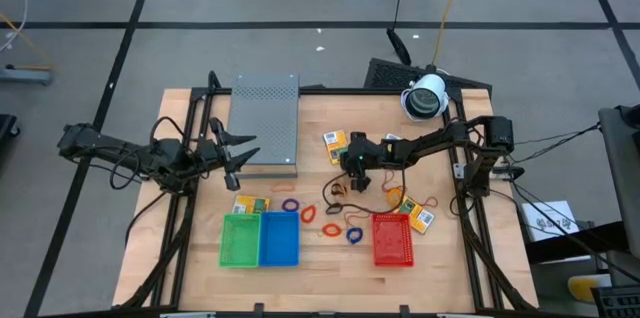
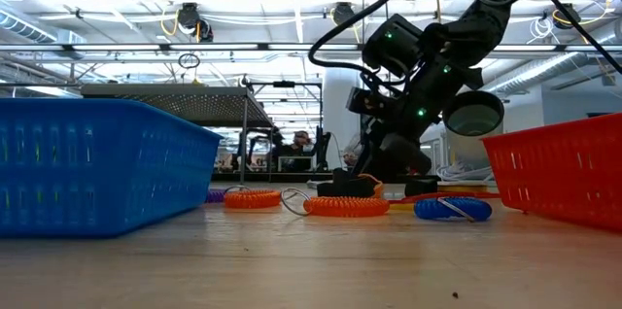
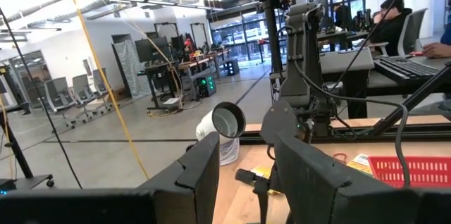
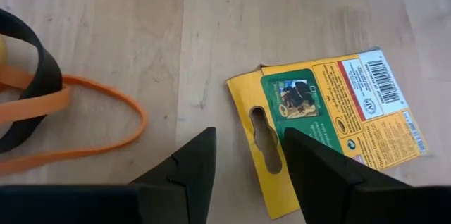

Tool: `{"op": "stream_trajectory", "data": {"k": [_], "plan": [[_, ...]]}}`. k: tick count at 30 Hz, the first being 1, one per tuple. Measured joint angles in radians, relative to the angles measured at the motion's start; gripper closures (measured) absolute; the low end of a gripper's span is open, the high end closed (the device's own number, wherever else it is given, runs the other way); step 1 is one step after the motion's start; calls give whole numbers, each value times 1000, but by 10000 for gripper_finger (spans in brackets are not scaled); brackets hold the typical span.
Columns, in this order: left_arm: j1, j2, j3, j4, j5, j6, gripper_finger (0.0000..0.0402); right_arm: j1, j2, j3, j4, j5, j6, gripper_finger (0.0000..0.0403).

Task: Pick & Place Office Desk Supplies
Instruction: Put the crayon into the blue bin

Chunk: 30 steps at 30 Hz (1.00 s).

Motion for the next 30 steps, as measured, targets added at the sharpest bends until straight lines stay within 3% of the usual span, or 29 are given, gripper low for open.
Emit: {"op": "stream_trajectory", "data": {"k": [11,30], "plan": [[0,0,0,0,0,2,256,0,0,0,-1,7,-7,251],[0,0,0,0,0,2,256,0,0,-2,-4,86,-6,391]]}}
